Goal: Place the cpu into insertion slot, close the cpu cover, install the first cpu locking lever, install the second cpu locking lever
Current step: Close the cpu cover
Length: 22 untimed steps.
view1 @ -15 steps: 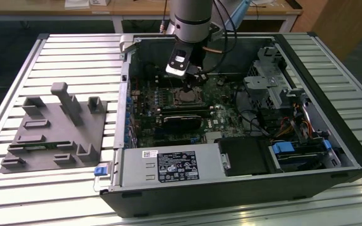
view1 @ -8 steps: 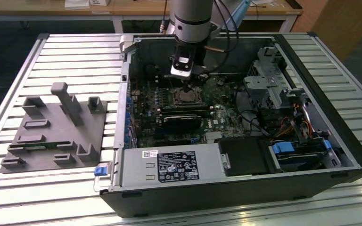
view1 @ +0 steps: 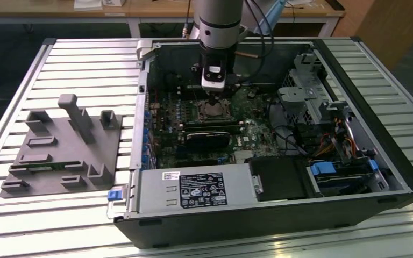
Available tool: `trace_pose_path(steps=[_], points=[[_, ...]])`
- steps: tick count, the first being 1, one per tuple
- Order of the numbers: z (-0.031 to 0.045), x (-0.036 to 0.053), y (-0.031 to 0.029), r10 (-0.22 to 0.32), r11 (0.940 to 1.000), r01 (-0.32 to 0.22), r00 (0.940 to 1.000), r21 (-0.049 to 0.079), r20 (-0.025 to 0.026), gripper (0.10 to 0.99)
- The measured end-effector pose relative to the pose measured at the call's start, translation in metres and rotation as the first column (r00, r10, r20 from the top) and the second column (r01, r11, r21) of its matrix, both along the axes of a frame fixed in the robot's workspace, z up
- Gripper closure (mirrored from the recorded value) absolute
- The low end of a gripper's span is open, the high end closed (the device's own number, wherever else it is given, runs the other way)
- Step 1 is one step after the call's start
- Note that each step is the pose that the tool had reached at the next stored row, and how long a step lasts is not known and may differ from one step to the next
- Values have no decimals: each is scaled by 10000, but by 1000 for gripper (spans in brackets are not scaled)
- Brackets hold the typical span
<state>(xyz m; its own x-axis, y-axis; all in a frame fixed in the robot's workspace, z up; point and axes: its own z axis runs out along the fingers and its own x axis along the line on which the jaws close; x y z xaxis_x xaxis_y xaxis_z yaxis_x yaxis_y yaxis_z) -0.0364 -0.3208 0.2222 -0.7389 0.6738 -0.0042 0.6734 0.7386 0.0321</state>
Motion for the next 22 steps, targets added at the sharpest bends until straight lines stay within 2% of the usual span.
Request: trace_pose_path(steps=[3,6,11,14,17,22], points=[[-1,0,0,556,9985,-556,9985,0,0,980],[-1,0,0,1095,9940,-1095,9940,0,0,980],[-2,0,0,1999,9798,-1999,9798,0,0,980],[-4,0,0,2524,9676,-2524,9676,1,1,980],[-5,0,0,3051,9523,-3051,9523,-1,0,980],[-8,0,0,3900,9208,-3900,9208,-3,-2,980]])
